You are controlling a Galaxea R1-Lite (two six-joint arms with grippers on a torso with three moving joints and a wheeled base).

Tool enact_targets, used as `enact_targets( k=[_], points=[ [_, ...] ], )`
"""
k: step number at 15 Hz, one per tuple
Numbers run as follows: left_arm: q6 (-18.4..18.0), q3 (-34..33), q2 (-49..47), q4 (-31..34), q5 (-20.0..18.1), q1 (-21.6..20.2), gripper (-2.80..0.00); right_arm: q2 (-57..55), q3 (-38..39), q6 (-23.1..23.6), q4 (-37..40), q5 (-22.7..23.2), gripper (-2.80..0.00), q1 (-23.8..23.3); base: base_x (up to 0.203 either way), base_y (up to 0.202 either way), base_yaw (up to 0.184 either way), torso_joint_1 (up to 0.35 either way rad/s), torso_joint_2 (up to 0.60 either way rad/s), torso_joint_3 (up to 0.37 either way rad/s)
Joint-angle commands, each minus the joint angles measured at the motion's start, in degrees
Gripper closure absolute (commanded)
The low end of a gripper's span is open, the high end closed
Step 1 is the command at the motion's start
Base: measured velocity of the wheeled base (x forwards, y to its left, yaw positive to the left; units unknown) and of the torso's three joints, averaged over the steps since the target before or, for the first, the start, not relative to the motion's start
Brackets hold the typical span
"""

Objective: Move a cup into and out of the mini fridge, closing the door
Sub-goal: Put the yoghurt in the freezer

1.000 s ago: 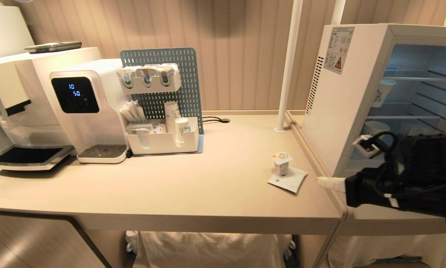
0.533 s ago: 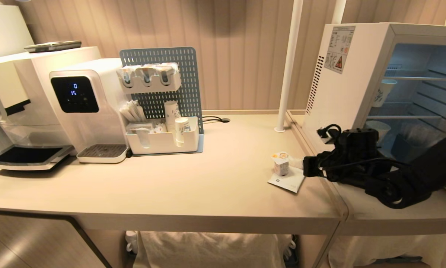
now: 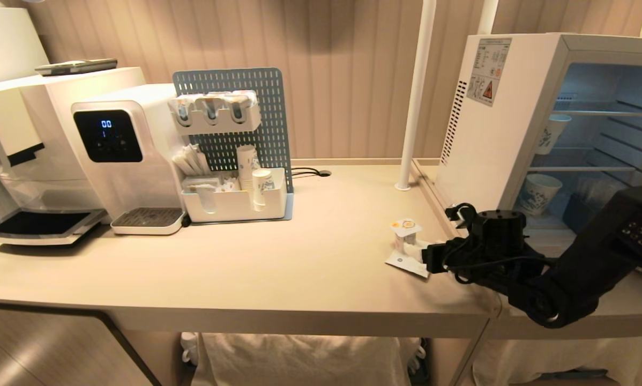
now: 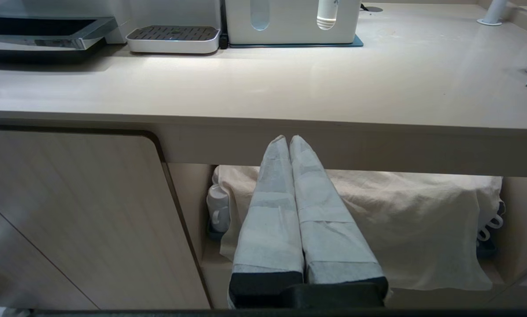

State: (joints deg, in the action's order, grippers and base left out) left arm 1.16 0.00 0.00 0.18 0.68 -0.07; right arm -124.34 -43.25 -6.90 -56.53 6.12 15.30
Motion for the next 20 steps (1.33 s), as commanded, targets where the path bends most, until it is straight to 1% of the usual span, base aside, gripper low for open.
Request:
enact_targets(
  k=[1, 3, 6, 9, 13, 16, 20],
  points=[
    [0.1, -0.1, -0.1, 0.0, 0.0, 0.0, 0.0, -0.9, 0.8, 0.0, -1.3, 0.1, -2.8, 0.3, 0.0, 0.0, 0.0, 0.0, 0.0, 0.0],
    [0.1, -0.1, -0.1, 0.0, 0.0, 0.0, 0.0, -3.3, -0.9, 0.0, -2.0, -0.1, -2.8, 0.5, 0.0, 0.0, 0.0, 0.0, 0.0, 0.0],
    [0.1, -0.1, -0.1, 0.0, 0.0, 0.0, 0.0, -7.6, -3.2, -0.1, -5.7, -4.0, -2.8, 0.8, 0.0, 0.0, 0.0, 0.0, 0.0, 0.0],
    [0.1, -0.1, -0.1, 0.0, 0.0, 0.0, 0.0, -9.4, -6.6, -0.1, -6.3, -4.8, -2.8, 1.2, 0.0, 0.0, 0.0, 0.0, 0.0, 0.0],
    [0.2, -0.1, -0.1, 0.0, 0.0, 0.0, 0.0, -11.7, -12.9, -0.2, -2.4, -5.0, -2.8, 1.2, 0.0, 0.0, 0.0, 0.0, 0.0, 0.0],
    [0.2, -0.1, -0.1, 0.0, 0.0, 0.0, 0.0, -12.8, -15.2, 0.0, -0.8, -7.2, -2.8, 1.3, 0.0, 0.0, 0.0, 0.0, 0.0, 0.0],
    [0.2, -0.1, -0.1, 0.0, 0.0, 0.0, 0.0, -13.4, -19.1, 0.0, 4.0, -7.4, -2.8, 1.3, 0.0, 0.0, 0.0, 0.0, 0.0, 0.0]
  ],
)
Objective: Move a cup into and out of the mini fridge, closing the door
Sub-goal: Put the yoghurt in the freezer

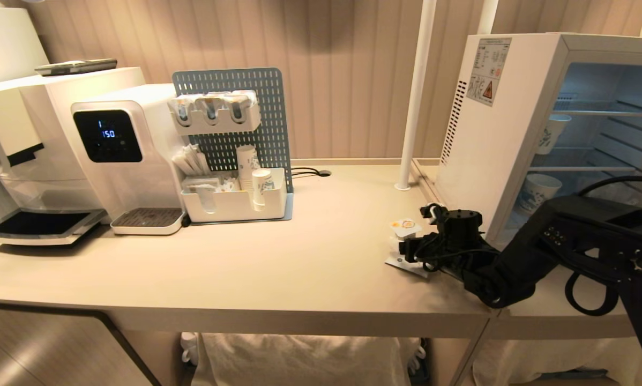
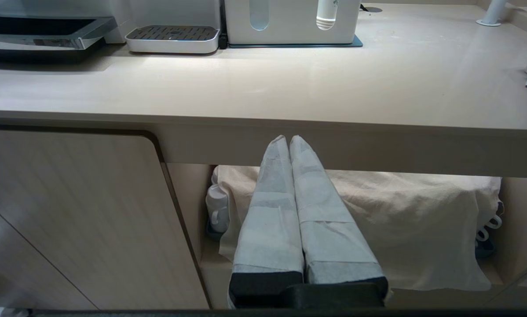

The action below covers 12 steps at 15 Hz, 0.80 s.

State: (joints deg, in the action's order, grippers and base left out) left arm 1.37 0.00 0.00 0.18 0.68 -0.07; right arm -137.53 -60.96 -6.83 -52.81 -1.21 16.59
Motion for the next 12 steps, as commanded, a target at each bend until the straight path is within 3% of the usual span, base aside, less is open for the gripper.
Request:
enact_targets(
  k=[1, 10, 11, 12],
  points=[
    [0.0, -0.1, -0.1, 0.0, 0.0, 0.0, 0.0, -0.3, -2.5, 0.0, 1.6, 0.0, -2.8, 0.0, 0.0, 0.0, 0.0, 0.0, 0.0, 0.0],
    [0.0, -0.1, -0.1, 0.0, 0.0, 0.0, 0.0, -2.3, -9.3, 0.4, 8.1, -0.3, -2.8, -0.1, 0.0, 0.0, 0.0, 0.0, 0.0, 0.0],
    [0.0, -0.1, -0.1, 0.0, 0.0, 0.0, 0.0, -2.4, -9.3, 0.5, 7.9, -1.0, 0.0, -0.1, 0.0, 0.0, 0.0, 0.0, 0.0, 0.0],
    [0.0, -0.1, -0.1, 0.0, 0.0, 0.0, 0.0, -2.5, -9.3, 0.5, 7.7, -1.1, 0.0, -0.1, 0.0, 0.0, 0.0, 0.0, 0.0, 0.0]
  ],
)
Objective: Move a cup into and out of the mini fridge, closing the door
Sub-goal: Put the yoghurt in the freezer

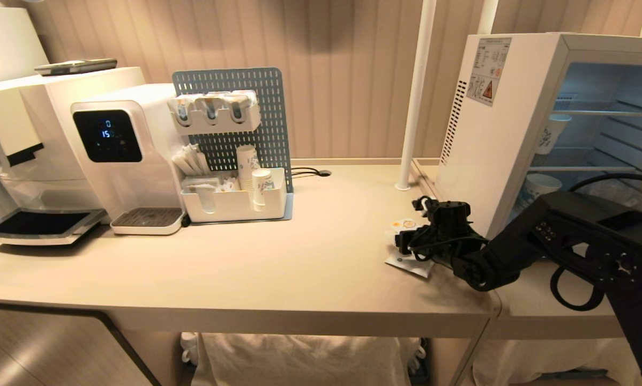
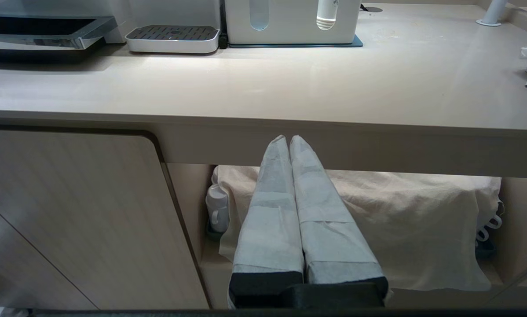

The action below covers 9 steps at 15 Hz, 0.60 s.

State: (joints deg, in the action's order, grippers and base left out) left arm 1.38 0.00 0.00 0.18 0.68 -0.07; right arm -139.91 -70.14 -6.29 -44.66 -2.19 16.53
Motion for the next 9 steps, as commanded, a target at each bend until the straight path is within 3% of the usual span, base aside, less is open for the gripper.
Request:
enact_targets(
  k=[1, 9],
  points=[
    [0.0, -0.1, -0.1, 0.0, 0.0, 0.0, 0.0, 0.1, 0.0, 0.0, -0.4, -0.1, 0.0, 0.0, 0.0, 0.0, 0.0, 0.0, 0.0, 0.0],
    [0.0, -0.1, -0.1, 0.0, 0.0, 0.0, 0.0, 6.3, 5.8, -0.1, -1.6, -0.5, 0.0, 0.0, 0.0, 0.0, 0.0, 0.0, 0.0, 0.0]
  ],
)
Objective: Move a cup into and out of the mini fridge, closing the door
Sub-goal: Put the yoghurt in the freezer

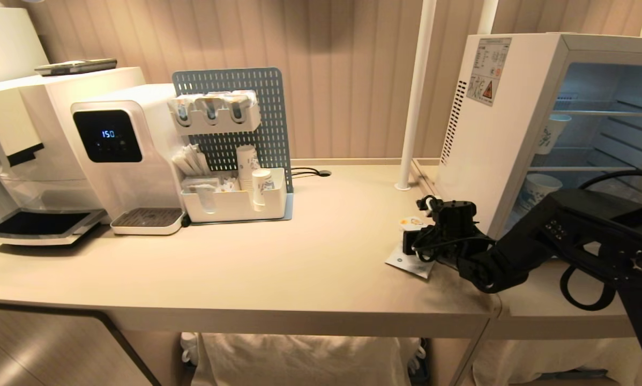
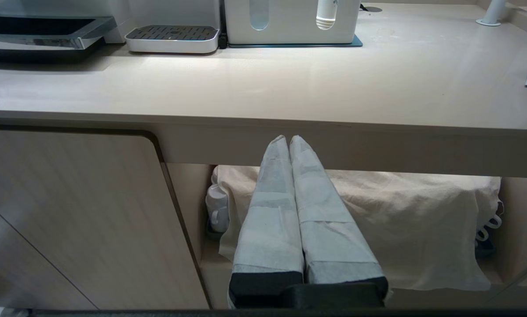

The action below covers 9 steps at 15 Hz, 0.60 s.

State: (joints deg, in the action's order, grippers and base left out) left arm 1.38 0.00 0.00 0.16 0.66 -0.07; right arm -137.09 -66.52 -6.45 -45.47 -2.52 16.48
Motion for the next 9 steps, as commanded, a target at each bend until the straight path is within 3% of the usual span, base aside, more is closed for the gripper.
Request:
enact_targets(
  k=[1, 6, 7, 9],
  points=[
    [0.0, -0.1, -0.1, 0.0, 0.0, 0.0, 0.0, 5.3, 4.0, 0.1, -1.4, -0.6, 0.0, 0.1, 0.0, 0.0, 0.0, 0.0, 0.0, 0.0],
    [0.0, -0.1, -0.1, 0.0, 0.0, 0.0, 0.0, 26.7, 16.4, 0.4, -2.2, -3.0, 0.0, 0.1, 0.0, 0.0, 0.0, 0.0, 0.0, 0.0],
    [0.0, -0.1, -0.1, 0.0, 0.0, 0.0, 0.0, 31.9, 18.3, 0.6, -0.6, -6.0, 0.0, 0.1, 0.0, 0.0, 0.0, 0.0, 0.0, 0.0],
    [0.0, -0.1, -0.1, 0.0, 0.0, 0.0, 0.0, 42.7, 20.7, 1.0, 5.0, -17.5, 0.0, -0.2, 0.0, 0.0, 0.0, 0.0, 0.0, 0.0]
  ],
)
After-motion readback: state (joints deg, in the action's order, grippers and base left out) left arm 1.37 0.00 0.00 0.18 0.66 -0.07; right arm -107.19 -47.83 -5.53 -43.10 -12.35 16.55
